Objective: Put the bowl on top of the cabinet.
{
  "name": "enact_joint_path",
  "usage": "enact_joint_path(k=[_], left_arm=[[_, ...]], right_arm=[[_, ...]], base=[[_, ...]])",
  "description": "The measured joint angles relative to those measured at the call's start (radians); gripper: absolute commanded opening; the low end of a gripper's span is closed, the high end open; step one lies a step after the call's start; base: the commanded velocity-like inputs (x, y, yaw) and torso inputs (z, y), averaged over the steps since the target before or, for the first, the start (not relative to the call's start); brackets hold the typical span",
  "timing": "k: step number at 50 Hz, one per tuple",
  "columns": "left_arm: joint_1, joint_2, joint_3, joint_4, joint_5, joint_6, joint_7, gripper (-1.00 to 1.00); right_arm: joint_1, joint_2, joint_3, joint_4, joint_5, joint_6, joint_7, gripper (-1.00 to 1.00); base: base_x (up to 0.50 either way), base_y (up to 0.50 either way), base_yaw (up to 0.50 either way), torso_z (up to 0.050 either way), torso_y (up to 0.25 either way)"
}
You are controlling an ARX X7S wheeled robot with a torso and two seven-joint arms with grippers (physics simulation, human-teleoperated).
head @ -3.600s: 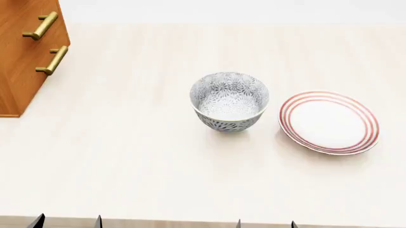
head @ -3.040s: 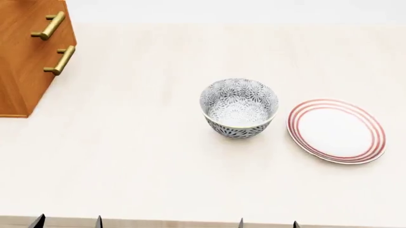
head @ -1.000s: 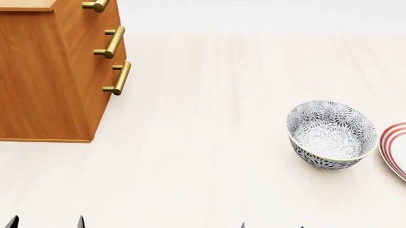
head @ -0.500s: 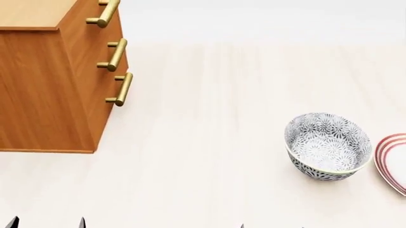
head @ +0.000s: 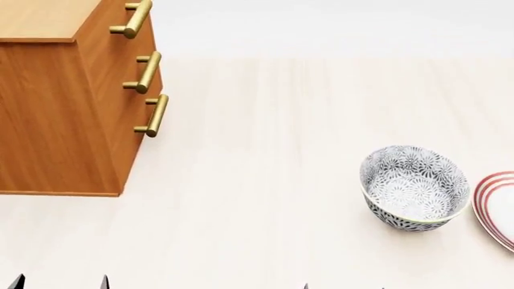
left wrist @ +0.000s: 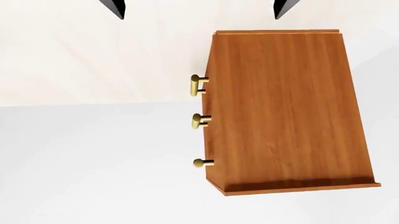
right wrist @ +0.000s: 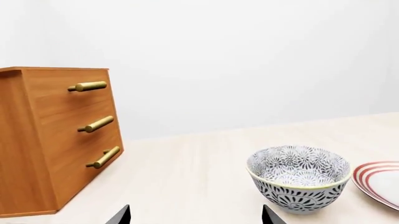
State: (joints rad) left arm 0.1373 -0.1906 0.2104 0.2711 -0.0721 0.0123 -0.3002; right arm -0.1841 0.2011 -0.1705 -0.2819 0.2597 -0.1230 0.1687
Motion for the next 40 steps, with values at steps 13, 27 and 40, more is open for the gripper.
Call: enact_joint_path(k=[13,27,40], left_arm=[[-0.008,-0.005,0.007,-0.014,-0.001,0.0,-0.01,1.0],[-0.014,-0.013,0.018,-0.024,-0.001,0.002,-0.017,1.0],[-0.019,-0.019,0.025,-0.03,-0.004,0.002,-0.023,1.0]], right_arm=[[-0.001,0.003,-0.005,0.007,-0.004,-0.022,0.008,1.0],[-0.001,0.005,-0.013,0.015,-0.015,-0.04,0.019,1.0],[0.001,0.009,-0.022,0.022,-0.019,-0.05,0.027,1.0]], base=[[0.4,0.0,0.0,0.0,0.0],[0.47,0.0,0.0,0.0,0.0],[0.47,0.0,0.0,0.0,0.0]])
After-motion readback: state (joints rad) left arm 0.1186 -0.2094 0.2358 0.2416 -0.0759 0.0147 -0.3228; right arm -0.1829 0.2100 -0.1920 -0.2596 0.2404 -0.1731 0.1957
